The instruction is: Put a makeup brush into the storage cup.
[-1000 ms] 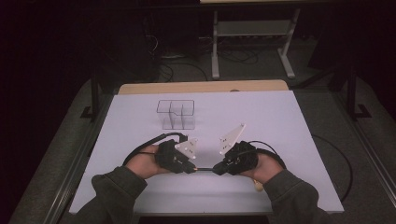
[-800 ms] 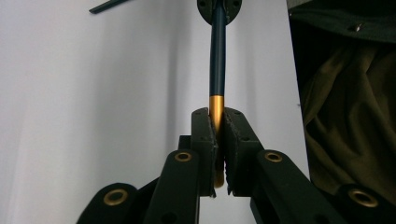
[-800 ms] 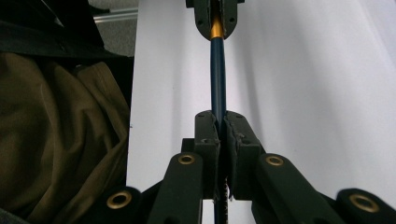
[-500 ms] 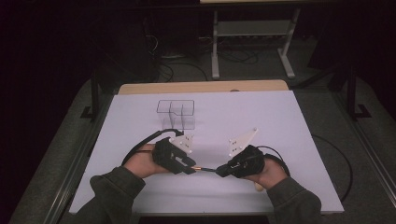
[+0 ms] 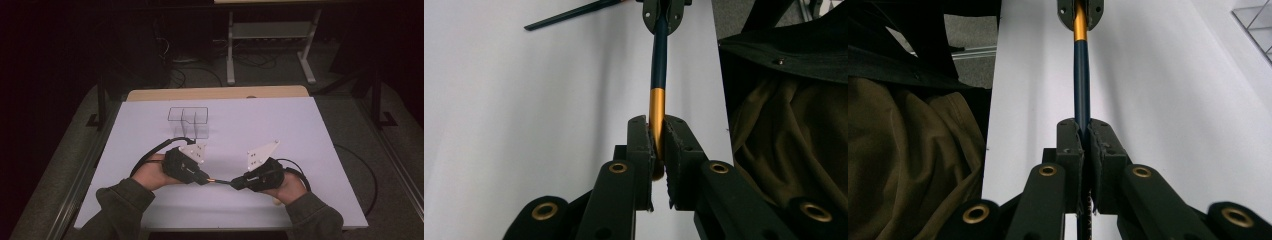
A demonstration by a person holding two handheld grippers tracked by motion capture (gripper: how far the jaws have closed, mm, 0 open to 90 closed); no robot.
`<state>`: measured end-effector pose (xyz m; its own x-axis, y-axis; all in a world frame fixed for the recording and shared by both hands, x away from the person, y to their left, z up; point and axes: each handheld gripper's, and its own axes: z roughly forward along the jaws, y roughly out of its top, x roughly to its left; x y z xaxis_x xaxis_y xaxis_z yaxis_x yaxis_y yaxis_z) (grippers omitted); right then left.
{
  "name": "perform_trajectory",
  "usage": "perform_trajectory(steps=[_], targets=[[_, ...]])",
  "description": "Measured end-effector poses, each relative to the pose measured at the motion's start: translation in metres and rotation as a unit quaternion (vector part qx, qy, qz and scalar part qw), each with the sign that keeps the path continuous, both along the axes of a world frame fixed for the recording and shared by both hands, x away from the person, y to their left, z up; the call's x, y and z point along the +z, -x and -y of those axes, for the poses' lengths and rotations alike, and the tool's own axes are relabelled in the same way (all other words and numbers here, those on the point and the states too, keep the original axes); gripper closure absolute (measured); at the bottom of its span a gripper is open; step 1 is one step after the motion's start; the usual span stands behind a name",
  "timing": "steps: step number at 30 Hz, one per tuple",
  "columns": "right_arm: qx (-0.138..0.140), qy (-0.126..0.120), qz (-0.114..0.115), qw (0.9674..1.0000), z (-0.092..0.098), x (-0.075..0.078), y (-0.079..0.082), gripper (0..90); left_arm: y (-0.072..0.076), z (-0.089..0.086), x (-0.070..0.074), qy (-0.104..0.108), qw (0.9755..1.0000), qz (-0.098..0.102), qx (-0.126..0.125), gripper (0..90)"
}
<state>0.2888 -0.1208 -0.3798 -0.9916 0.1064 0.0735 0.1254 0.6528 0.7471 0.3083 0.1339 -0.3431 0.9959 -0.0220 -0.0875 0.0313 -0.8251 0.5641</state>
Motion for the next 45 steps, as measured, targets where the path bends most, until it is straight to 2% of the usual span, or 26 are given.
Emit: perform_trajectory(steps=[5,8,11,14,15,19,24,29,39,42,43,45], targets=[[0.004,0.004,0.000,1.0000,-0.001,0.000,0.000,83.6,0.001,0.001,-0.001,-0.003,1.0000,-0.005,-0.006,83.8],[0.008,0.009,0.001,0.9999,-0.003,-0.001,-0.001,82.7,0.001,0.001,-0.001,-0.013,0.9998,0.000,-0.014,84.2],[0.010,0.018,-0.001,0.9998,-0.006,-0.002,-0.002,81.8,0.001,0.002,-0.002,-0.019,0.9997,0.000,-0.011,84.4],[0.009,0.025,-0.002,0.9997,-0.008,-0.002,-0.003,78.1,0.001,0.003,-0.002,-0.025,0.9996,0.002,-0.013,84.5],[0.005,0.031,-0.004,0.9995,-0.009,0.000,-0.004,74.2,0.001,0.004,-0.002,-0.028,0.9995,0.005,-0.013,84.5],[0.004,0.038,-0.011,0.9992,-0.014,0.006,-0.007,71.1,0.001,0.006,-0.001,-0.032,0.9994,0.005,-0.012,84.5],[0.012,0.054,-0.011,0.9984,-0.025,0.012,-0.008,72.1,0.002,0.009,0.001,-0.038,0.9991,0.010,-0.016,84.5],[0.025,0.074,-0.010,0.9969,-0.040,0.014,-0.010,79.0,0.003,0.012,0.003,-0.039,0.9990,0.011,-0.016,84.5],[0.026,0.078,-0.015,0.9965,-0.041,0.012,-0.011,82.4,0.001,0.012,0.003,-0.044,0.9987,0.015,-0.019,84.1],[0.022,0.070,-0.015,0.9972,-0.040,0.012,-0.011,82.6,0.001,0.011,0.004,-0.037,0.9992,0.012,-0.008,82.1],[0.018,0.069,-0.015,0.9973,-0.039,0.012,-0.011,82.6,0.000,0.010,0.005,-0.028,0.9995,0.014,-0.002,80.3],[0.015,0.063,-0.014,0.9978,-0.038,0.011,-0.011,82.7,0.000,0.010,0.006,-0.026,0.9996,0.014,0.000,77.4]])
